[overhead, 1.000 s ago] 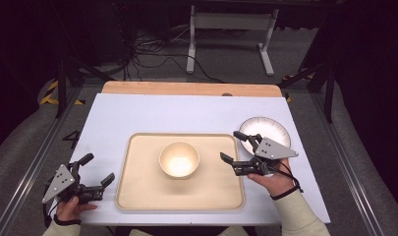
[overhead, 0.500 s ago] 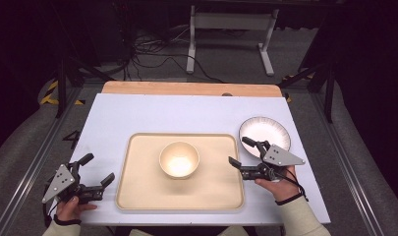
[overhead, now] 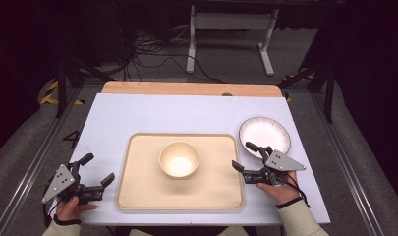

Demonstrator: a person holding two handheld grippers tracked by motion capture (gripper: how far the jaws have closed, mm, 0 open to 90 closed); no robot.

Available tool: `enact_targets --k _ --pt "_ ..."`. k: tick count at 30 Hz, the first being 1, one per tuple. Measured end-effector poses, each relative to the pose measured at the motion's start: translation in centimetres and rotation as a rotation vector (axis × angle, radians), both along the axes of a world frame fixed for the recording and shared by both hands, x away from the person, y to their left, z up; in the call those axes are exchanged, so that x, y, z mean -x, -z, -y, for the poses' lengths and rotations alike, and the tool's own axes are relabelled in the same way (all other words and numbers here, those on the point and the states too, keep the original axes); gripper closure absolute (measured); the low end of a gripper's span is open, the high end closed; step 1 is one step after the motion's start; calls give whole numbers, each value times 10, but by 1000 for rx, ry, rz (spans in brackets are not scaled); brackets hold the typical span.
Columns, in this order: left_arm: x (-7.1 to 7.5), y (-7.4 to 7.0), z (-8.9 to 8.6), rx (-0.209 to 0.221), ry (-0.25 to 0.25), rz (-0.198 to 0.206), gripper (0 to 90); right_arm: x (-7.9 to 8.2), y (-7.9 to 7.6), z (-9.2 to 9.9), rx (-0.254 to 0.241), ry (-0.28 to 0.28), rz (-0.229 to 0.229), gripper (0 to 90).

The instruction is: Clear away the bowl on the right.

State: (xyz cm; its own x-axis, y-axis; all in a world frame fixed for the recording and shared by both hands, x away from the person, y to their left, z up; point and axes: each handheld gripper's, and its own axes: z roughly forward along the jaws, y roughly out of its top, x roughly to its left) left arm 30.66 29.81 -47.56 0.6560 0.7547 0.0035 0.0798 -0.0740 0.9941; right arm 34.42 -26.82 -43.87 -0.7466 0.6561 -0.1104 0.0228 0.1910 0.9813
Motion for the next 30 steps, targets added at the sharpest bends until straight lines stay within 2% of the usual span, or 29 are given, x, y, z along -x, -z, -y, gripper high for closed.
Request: enact_targets --k 3,12,16,27,30 --pt "0 0 0 -1 1 0 2 0 3 2 -22 3 12 191" --pt "0 0 0 -1 2 0 2 -3 19 11 -10 31 -13 192" --pt "0 0 0 -1 1 2 2 -2 20 14 -39 32 -17 198" --pt "0 0 0 -2 1 2 2 2 22 17 -67 18 30 108" --pt "0 0 0 -2 1 2 2 4 23 19 -91 4 56 73"
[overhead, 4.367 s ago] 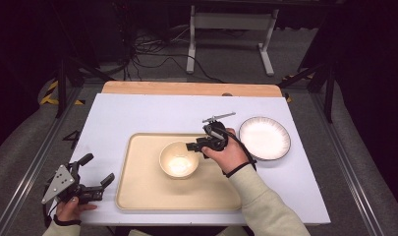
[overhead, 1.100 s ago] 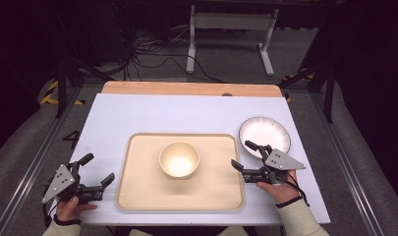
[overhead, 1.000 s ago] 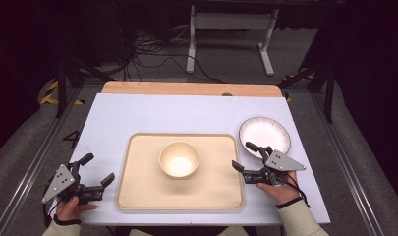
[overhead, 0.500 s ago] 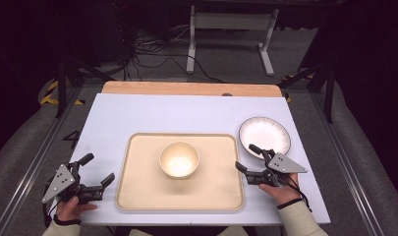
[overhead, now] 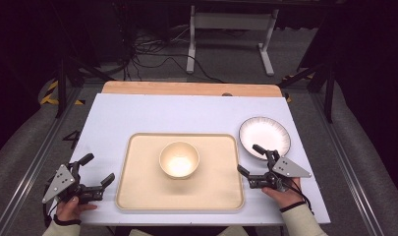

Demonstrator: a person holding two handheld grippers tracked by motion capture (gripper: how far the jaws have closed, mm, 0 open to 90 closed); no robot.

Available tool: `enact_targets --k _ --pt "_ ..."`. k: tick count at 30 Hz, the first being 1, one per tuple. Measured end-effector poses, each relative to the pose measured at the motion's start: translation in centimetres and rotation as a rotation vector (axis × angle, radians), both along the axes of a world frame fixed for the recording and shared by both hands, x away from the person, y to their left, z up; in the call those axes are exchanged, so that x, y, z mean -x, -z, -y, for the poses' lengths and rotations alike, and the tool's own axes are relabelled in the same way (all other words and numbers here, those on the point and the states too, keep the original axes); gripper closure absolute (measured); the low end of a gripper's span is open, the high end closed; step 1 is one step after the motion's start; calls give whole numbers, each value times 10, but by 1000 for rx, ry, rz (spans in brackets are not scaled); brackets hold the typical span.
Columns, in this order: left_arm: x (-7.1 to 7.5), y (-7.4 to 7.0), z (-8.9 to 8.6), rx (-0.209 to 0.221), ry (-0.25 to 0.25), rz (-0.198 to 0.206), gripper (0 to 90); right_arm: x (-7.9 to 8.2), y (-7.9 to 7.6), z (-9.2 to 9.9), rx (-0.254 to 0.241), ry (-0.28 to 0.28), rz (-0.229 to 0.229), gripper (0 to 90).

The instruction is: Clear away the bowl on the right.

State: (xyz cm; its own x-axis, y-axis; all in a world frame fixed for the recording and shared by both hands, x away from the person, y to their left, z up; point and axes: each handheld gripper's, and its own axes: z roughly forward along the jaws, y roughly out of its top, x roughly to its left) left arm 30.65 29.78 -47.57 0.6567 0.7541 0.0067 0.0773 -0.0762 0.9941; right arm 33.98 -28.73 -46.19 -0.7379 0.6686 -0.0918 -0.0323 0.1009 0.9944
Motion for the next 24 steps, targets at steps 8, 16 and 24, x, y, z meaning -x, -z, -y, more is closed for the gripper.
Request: enact_targets --k 8,16,24 --pt "0 0 0 -1 0 0 2 -1 1 6 -64 17 -18 31" --pt "0 0 0 -1 0 1 2 -1 1 6 -61 4 -19 31" --pt "0 0 0 0 0 0 2 -1 1 6 -55 2 -16 25"
